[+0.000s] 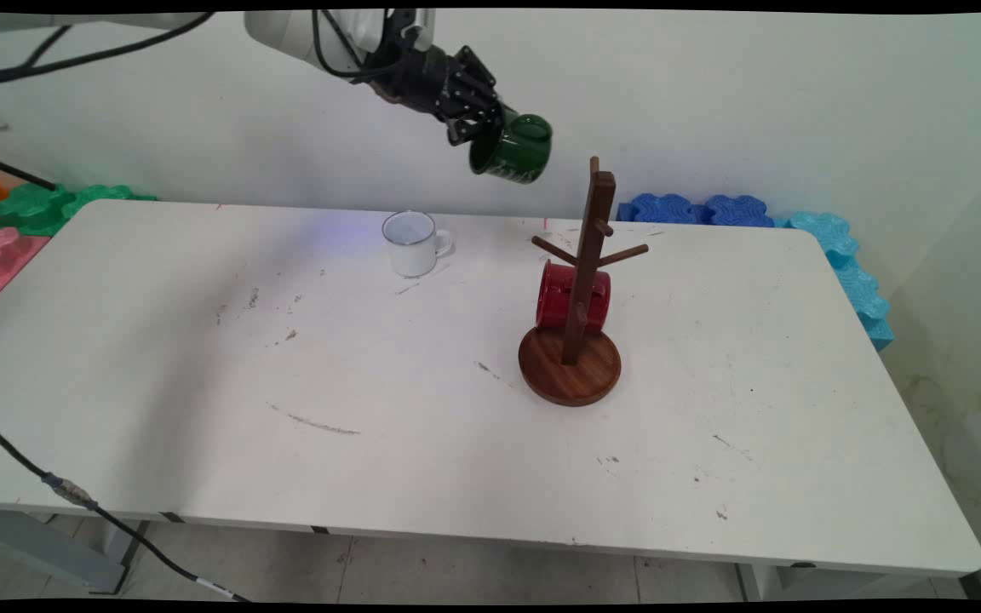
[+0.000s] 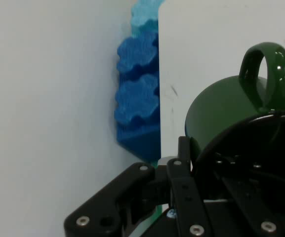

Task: Place the picked object on the table

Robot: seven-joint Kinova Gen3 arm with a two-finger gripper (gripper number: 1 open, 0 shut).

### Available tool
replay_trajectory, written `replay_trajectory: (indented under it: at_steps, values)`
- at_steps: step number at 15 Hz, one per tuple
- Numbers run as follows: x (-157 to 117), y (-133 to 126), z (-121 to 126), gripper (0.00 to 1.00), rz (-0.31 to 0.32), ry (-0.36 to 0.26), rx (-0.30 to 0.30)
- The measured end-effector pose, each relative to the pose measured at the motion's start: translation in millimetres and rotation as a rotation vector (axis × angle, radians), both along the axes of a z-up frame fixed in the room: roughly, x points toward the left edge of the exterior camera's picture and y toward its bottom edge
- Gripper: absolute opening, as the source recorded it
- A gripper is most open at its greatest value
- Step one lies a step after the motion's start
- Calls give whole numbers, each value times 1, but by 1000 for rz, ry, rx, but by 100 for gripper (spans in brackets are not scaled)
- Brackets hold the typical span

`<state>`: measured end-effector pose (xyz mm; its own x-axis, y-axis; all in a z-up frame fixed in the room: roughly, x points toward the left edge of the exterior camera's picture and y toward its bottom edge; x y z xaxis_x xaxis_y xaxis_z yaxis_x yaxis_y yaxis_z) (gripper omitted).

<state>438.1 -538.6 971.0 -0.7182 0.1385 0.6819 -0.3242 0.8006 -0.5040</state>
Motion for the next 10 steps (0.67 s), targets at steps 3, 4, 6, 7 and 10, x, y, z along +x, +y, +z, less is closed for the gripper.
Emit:
replay_trajectory:
  at_steps: [3, 4, 6, 7, 10]
  values:
    - [9, 11, 5, 0, 29, -19, 39]
    - [12, 14, 6, 0, 37, -24, 51]
    - [18, 23, 7, 0, 57, -38, 80]
    - [21, 27, 7, 0, 66, -45, 92]
    - [30, 41, 6, 0, 103, -69, 139]
